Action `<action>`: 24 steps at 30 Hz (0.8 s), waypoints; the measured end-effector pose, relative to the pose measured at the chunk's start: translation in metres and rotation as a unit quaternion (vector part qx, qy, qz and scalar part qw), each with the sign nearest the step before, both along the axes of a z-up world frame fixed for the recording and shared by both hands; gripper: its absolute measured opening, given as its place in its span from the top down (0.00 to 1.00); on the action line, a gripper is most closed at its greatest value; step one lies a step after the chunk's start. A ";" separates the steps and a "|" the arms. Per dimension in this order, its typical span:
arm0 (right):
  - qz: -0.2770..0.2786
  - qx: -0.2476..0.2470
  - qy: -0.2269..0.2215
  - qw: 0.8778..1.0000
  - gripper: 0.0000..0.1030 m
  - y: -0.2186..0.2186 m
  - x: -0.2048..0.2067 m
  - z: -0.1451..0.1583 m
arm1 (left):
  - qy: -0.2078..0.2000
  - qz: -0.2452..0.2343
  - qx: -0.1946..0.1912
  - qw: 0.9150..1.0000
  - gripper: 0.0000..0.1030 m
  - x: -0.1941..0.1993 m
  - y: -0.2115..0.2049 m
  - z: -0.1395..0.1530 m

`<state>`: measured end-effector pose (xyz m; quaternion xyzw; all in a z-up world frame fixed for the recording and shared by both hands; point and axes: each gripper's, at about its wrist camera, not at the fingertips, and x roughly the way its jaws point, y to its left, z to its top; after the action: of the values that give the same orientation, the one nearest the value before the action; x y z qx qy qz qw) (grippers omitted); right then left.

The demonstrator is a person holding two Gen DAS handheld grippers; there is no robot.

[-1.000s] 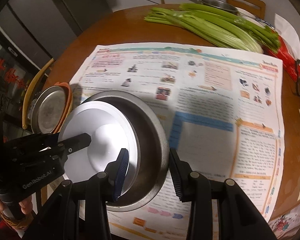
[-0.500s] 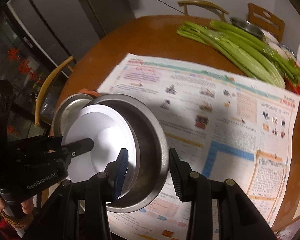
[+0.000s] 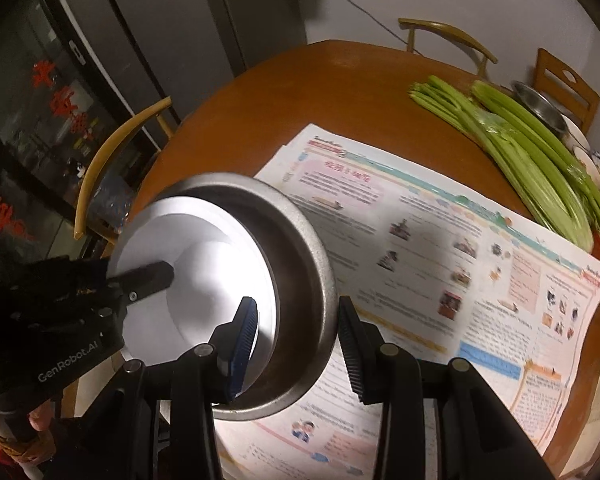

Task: Organize plates and bowls
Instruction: 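Lower the steel bowl stack onto the grey tray with the left tool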

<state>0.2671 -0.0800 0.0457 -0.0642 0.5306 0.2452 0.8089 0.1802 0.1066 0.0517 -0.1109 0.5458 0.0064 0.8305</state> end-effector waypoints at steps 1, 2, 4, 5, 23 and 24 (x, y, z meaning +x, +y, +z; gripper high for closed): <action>0.003 -0.001 0.003 1.000 0.61 0.005 0.002 -0.002 | 0.001 0.005 -0.003 1.000 0.74 0.002 0.006 -0.002; 0.006 -0.002 0.009 1.000 0.61 0.012 0.006 -0.006 | 0.002 0.011 -0.003 1.000 0.74 0.003 0.011 -0.004; 0.014 -0.003 0.015 1.000 0.61 0.025 0.010 -0.012 | 0.004 0.026 0.002 1.000 0.74 0.006 0.023 -0.009; 0.018 -0.003 0.018 1.000 0.61 0.031 0.011 -0.015 | 0.007 0.031 0.003 1.000 0.74 0.008 0.029 -0.012; 0.037 -0.010 0.056 0.998 0.61 0.070 0.026 -0.051 | 0.022 0.055 0.007 0.998 0.73 0.017 0.054 -0.041; 0.039 -0.010 0.056 0.998 0.61 0.071 0.026 -0.051 | 0.020 0.051 0.012 0.998 0.73 0.017 0.053 -0.041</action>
<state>0.2927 -0.0090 -0.0056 -0.0789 0.5748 0.2745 0.7668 0.1976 0.1598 0.0108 -0.1289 0.5559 0.0576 0.8192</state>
